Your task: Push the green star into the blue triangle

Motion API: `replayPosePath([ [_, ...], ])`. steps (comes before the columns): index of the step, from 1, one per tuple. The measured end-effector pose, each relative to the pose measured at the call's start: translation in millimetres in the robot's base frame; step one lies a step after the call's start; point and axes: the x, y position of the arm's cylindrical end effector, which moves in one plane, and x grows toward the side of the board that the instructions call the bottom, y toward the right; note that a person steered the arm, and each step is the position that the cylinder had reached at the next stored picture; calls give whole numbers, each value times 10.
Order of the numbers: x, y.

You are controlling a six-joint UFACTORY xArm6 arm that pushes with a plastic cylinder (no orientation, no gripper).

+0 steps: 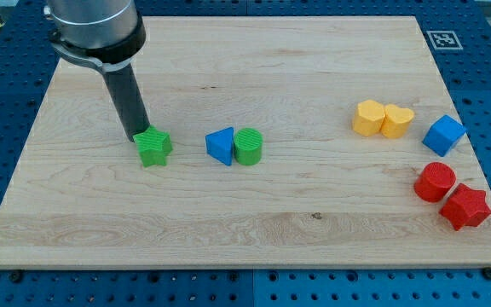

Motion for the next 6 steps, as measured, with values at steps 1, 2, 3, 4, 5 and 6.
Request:
replayPosePath([
  [1,-57,-457],
  [2,91,-677],
  [3,204,-424],
  [4,233,149],
  [5,233,618],
  [6,223,625],
])
